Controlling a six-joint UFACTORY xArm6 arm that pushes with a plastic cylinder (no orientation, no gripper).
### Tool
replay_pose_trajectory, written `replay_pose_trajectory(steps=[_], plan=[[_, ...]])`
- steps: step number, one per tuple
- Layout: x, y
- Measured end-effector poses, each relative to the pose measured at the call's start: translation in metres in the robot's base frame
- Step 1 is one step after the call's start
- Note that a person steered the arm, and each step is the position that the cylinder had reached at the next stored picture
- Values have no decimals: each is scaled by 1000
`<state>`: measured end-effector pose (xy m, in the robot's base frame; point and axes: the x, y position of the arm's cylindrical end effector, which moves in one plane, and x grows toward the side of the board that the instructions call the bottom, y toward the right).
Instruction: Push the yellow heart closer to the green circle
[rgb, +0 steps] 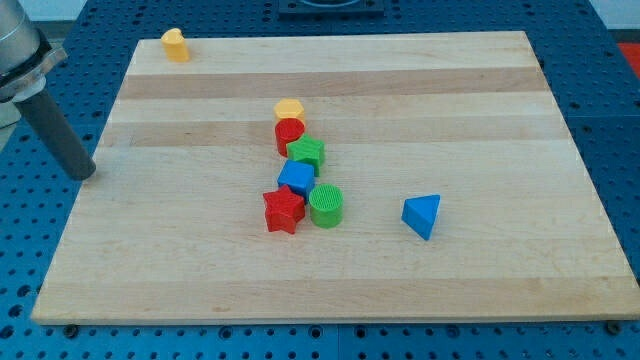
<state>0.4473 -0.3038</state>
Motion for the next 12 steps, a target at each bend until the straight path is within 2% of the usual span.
replay_pose_trajectory(steps=[2, 3, 4, 5, 6, 7, 8, 10, 12], plan=[[-51, -1], [-116, -1], [-200, -1], [-256, 4], [-256, 25], [-242, 87], [-226, 121], [-250, 126], [-152, 127]])
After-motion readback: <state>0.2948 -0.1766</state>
